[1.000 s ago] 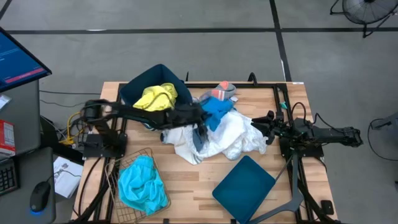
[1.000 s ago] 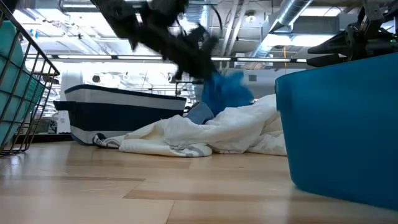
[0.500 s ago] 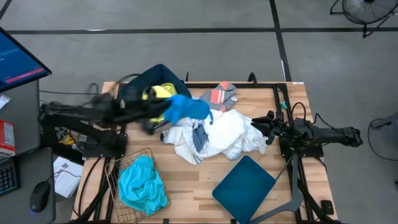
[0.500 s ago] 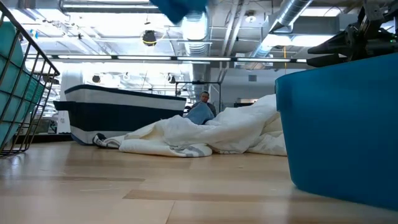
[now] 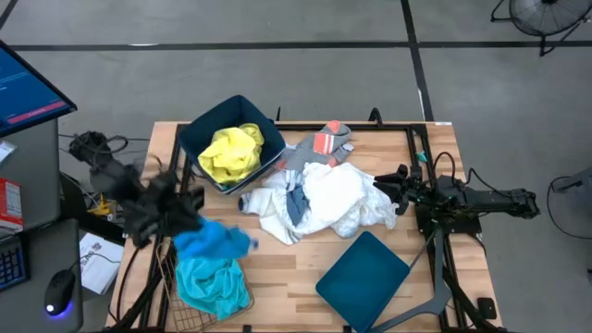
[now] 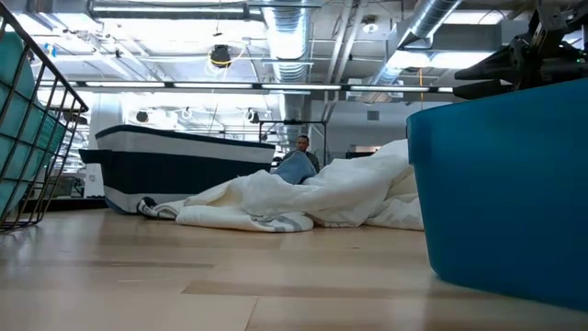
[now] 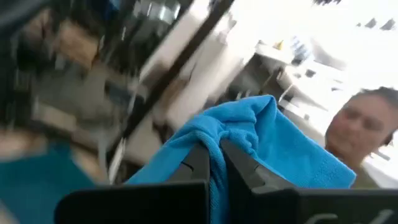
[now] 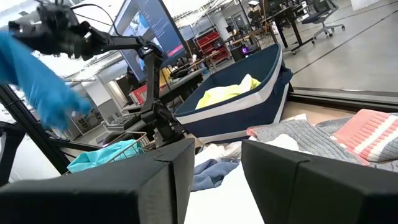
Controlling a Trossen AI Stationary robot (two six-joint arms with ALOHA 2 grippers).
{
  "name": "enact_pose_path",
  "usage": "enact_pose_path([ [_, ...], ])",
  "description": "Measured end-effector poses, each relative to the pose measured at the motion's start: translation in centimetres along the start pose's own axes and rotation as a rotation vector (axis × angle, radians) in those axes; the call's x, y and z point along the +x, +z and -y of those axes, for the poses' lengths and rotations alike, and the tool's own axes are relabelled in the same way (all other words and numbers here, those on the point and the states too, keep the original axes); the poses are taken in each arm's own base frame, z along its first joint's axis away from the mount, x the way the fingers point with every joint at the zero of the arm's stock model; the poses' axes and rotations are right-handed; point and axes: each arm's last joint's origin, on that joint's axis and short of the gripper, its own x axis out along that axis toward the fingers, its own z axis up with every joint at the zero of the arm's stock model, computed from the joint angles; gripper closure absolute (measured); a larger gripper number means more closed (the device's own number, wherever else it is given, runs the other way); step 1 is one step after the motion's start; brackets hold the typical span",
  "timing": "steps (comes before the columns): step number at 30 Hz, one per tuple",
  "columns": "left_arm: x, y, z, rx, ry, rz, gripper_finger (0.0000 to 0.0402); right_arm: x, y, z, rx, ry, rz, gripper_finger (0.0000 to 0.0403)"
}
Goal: Pick & Place Cloths
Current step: Put the blue short into the wire basket
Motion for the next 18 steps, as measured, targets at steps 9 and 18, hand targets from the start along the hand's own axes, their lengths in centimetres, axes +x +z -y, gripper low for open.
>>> enact_pose_path([
  [9,0.5,-6.5,-1.8,-0.202,0.338,-0.428,0.0401,0.0,0.0,0.0,0.000,0.000,-0.001,0.0274],
  [18,-1.6,-9.3,-1.3,-0.451,0.487,-0.659,0.0401,0.0,0.0,0.0,0.000,0.000,-0.001,0.0274],
])
